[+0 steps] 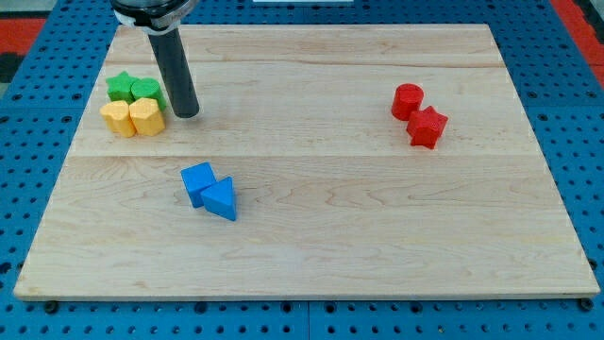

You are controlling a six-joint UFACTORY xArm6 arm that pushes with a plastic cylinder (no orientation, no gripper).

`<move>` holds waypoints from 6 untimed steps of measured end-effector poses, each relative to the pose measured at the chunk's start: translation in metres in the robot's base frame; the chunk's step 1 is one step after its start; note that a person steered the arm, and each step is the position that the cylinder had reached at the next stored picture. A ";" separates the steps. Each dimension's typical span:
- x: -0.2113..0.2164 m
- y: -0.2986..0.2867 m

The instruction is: Push blue cube along with blue triangle towards bottom right

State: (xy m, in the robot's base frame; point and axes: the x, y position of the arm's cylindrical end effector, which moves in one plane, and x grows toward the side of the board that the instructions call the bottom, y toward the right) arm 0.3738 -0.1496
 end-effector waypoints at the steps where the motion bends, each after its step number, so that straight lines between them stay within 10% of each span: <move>1: 0.028 0.008; 6: 0.154 0.070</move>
State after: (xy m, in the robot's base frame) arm 0.5282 -0.0798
